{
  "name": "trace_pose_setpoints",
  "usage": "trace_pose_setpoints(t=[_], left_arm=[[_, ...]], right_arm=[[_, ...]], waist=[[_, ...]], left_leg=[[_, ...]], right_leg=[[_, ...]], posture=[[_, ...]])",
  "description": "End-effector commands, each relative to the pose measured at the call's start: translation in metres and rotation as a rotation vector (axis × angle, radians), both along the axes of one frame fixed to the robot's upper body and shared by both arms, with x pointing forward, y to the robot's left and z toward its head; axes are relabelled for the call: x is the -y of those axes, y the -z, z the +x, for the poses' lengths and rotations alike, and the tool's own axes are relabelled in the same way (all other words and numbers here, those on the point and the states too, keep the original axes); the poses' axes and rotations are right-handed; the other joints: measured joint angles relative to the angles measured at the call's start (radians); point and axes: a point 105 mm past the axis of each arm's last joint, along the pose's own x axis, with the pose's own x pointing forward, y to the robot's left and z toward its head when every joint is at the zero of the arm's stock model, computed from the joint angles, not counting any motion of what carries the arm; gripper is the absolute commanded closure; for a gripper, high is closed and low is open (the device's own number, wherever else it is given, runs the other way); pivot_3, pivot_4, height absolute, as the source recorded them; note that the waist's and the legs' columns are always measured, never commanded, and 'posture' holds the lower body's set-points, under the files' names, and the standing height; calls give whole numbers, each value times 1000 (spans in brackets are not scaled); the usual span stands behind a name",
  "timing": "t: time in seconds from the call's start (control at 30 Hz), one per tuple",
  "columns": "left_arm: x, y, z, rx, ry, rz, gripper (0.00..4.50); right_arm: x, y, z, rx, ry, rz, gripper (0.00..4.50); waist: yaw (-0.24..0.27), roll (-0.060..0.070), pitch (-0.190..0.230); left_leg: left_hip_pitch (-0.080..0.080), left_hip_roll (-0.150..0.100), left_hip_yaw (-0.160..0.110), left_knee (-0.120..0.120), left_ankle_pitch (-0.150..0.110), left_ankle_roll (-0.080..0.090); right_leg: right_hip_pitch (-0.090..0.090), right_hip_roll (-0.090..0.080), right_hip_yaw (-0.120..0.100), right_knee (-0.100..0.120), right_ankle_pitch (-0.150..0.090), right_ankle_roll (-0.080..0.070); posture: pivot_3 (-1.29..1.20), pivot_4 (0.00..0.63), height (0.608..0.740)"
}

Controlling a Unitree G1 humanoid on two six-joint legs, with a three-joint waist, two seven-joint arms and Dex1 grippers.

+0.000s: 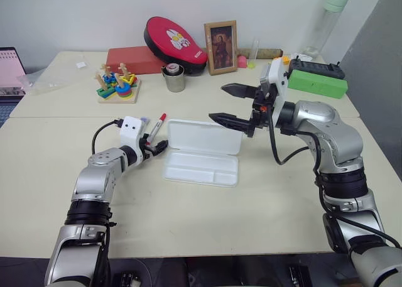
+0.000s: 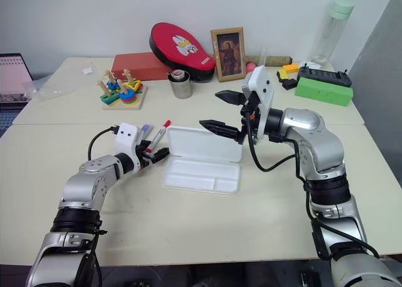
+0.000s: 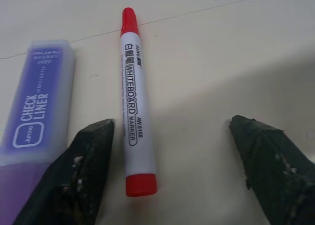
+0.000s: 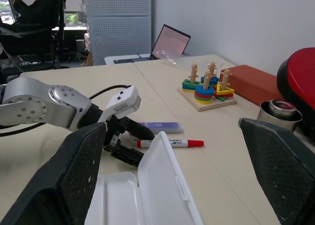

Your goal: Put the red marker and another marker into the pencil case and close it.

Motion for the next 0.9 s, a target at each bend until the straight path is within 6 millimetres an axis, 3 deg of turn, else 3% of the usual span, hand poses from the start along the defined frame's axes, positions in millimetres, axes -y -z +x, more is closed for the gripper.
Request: trace_pose_setpoints(t=[0.03, 0.5, 0.67, 0.73, 0.77, 0.83, 0.9], left_arm=[[-3, 5, -2, -14, -18, 2, 1417], [-4, 5, 2, -9, -45, -13, 3919], [-9, -2, 6, 31, -68, -10, 4026], [-11, -17, 9, 90, -82, -32, 4026], [-9, -34, 12, 162, -72, -53, 4026], [-2, -77, 13, 322, -41, -123, 4026], [18, -141, 0, 516, 93, -249, 4026]], right_arm=[[-3, -24, -11, 77, -42, 35, 0], [-2, -26, -14, 62, -65, 49, 0], [-1, -30, -16, 57, -79, 71, 0], [0, -32, -16, 64, -76, 77, 0], [1, -33, -15, 71, -67, 82, 0], [5, -36, -14, 79, -53, 88, 0], [16, -42, -19, 75, -59, 103, 0]], waist=[[0, 0, 0], [0, 0, 0], [1, 0, 0], [1, 0, 0], [1, 0, 0], [1, 0, 0], [8, -1, 1]], left_leg=[[0, 0, 0, 0, 0, 0], [0, 0, 0, 0, 0, 0], [0, 0, 0, 0, 0, 0], [0, 0, 0, 0, 0, 0], [0, 0, 0, 0, 0, 0], [0, 0, 0, 0, 0, 0], [-1, 0, -1, 0, 0, 0]], right_leg=[[0, 0, 0, 0, 0, 0], [0, 0, 0, 0, 0, 0], [0, 0, 0, 0, 0, 0], [0, 0, 0, 0, 0, 0], [0, 0, 0, 0, 0, 0], [0, 0, 0, 0, 0, 0], [0, 0, -1, -1, 0, 0]], posture=[[0, 150, 740], [0, 150, 740], [0, 150, 740], [0, 150, 740], [0, 150, 740], [0, 150, 740], [0, 150, 740]])
